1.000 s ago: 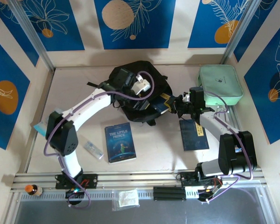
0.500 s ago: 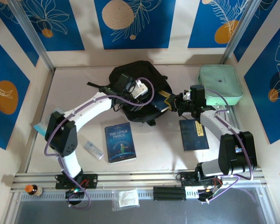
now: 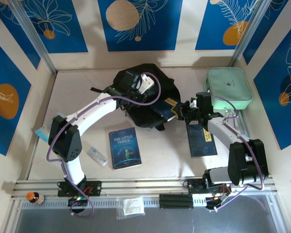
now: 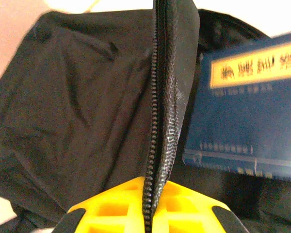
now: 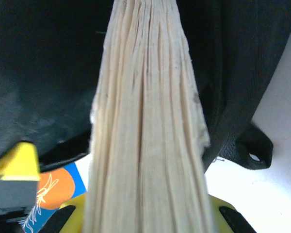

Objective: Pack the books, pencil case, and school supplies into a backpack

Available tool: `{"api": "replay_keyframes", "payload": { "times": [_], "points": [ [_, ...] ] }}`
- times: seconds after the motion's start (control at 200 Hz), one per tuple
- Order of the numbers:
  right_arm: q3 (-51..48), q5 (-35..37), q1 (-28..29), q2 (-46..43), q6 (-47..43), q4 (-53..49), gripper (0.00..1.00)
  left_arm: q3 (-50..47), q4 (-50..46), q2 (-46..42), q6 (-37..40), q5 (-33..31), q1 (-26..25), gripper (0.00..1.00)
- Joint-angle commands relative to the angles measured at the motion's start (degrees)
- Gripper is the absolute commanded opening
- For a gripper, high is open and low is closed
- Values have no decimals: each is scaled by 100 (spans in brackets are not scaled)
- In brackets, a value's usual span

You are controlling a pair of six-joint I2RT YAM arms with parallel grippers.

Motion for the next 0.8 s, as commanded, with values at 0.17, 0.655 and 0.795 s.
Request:
{"api": "replay_keyframes", "payload": {
  "times": [0.17, 0.655, 0.795],
  "points": [
    [296, 17, 279, 385, -25, 306, 0, -246, 2330, -696, -348, -105, -27, 0],
    [203, 117, 367, 396, 523, 1697, 0, -899, 3025, -873, -457, 376, -30, 0],
    [499, -60, 448, 864, 690, 1918, 0, -919, 3106, -859, -568, 477, -31, 0]
  ]
}}
